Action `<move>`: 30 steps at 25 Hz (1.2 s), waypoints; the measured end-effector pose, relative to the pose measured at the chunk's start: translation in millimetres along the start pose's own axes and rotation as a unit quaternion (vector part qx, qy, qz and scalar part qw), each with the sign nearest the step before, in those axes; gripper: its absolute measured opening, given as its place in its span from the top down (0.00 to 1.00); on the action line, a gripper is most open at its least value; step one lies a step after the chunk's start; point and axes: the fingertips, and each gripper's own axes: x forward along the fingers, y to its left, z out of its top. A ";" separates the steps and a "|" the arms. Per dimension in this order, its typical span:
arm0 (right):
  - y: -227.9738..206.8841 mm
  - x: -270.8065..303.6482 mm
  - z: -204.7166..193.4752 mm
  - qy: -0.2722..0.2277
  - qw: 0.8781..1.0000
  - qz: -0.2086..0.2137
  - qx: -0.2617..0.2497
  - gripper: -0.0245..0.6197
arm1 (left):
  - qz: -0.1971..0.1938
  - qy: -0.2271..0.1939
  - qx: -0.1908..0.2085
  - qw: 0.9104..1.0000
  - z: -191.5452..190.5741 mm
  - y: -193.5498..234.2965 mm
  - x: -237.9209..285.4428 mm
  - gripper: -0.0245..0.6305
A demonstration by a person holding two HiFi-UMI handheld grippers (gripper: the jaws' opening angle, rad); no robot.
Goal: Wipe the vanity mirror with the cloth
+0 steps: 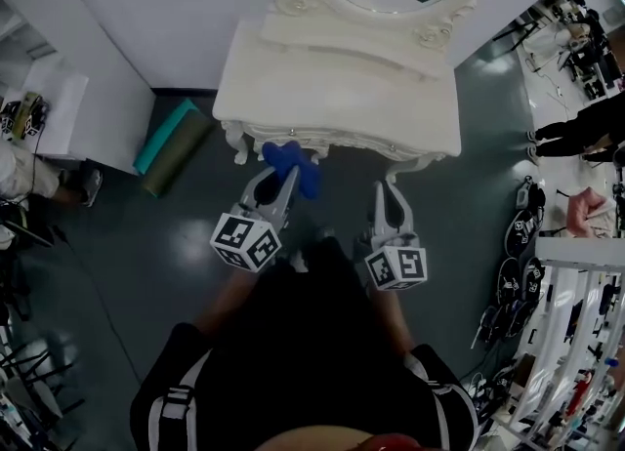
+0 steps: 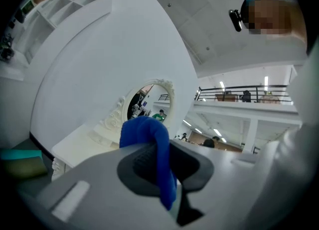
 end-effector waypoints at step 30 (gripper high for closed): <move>-211.1 259.3 39.1 0.014 0.997 0.078 0.020 0.96 | 0.132 -0.022 -0.038 0.990 21.8 67.9 285.8 0.90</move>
